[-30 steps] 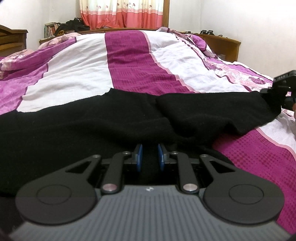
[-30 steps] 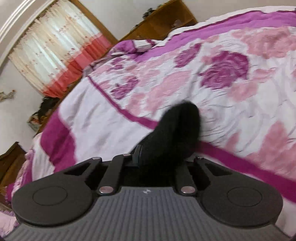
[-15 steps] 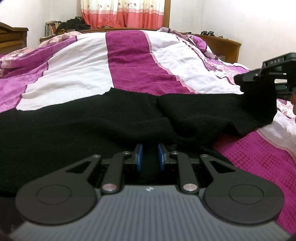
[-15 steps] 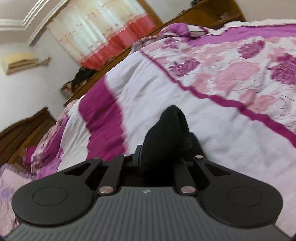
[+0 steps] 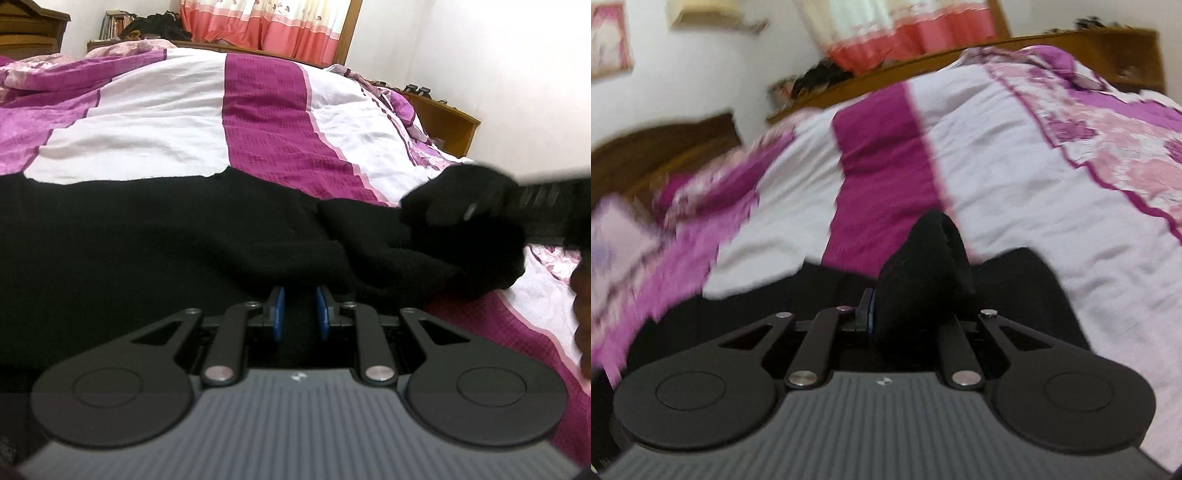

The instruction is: Fold small clothes

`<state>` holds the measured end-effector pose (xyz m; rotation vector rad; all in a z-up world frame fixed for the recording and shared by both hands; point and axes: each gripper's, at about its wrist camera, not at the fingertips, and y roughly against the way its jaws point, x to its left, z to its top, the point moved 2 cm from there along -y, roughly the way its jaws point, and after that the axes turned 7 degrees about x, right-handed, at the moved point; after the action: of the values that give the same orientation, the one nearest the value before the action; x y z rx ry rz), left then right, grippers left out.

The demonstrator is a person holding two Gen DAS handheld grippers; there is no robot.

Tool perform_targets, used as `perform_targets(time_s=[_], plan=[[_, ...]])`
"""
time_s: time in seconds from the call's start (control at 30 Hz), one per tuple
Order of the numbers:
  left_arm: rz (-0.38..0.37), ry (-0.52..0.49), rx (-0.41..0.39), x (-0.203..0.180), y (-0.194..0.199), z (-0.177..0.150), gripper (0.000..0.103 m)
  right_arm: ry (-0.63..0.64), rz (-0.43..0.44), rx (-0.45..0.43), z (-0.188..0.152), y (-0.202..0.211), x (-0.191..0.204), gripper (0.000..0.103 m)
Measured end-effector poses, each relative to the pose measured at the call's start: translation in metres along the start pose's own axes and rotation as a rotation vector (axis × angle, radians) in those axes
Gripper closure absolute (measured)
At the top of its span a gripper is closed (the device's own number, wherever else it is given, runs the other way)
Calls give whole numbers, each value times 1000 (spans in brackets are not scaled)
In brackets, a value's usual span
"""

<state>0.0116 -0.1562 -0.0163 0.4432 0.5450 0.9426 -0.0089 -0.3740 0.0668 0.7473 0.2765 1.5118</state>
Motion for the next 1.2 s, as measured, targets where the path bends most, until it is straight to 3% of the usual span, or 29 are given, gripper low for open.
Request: perform_targets(time_s=[0.1, 0.13, 0.17, 0.23, 0.37, 0.5, 0.57, 0.63, 0.7, 0.8, 0.93, 1.0, 1.1, 1.2], plan=[[-80, 70, -13, 12, 6, -1, 75, 172, -117, 46, -18, -18, 27, 86], [-115, 105, -15, 18, 8, -2, 71, 264, -174, 67, -28, -25, 37, 77], [-153, 149, -13, 25, 10, -2, 69, 363, -223, 99, -38, -31, 47, 60], [-211, 241, 0, 38, 16, -2, 68, 490, -284, 89, -55, -32, 61, 46], [-350, 420, 16, 53, 25, -2, 65, 623, -260, 30, -66, -11, 69, 36], [-408, 428, 5, 37, 31, 8, 65, 678, -138, 70, -76, 7, 68, 16], [-433, 421, 17, 26, 32, 13, 59, 699, -146, 65, -81, 17, 66, 8], [-439, 436, 49, 19, 28, 13, 45, 735, -162, 59, -81, 28, 63, 5], [-449, 460, 69, 16, 23, 10, 42, 736, -158, 37, -81, 43, 55, 3], [-542, 541, 64, 17, 17, 5, 41, 701, -164, 34, -74, 61, 38, 1], [-518, 549, 94, 4, 2, 9, 40, 624, -235, 99, -66, 65, 11, 0], [-505, 492, 131, -10, -4, 10, 39, 619, -267, 146, -68, 59, 2, 0], [-426, 432, 115, -28, -8, 11, 39, 630, -298, 223, -75, 49, -6, 0], [-394, 425, 81, -35, -8, 11, 34, 636, -302, 233, -77, 46, -2, 0]])
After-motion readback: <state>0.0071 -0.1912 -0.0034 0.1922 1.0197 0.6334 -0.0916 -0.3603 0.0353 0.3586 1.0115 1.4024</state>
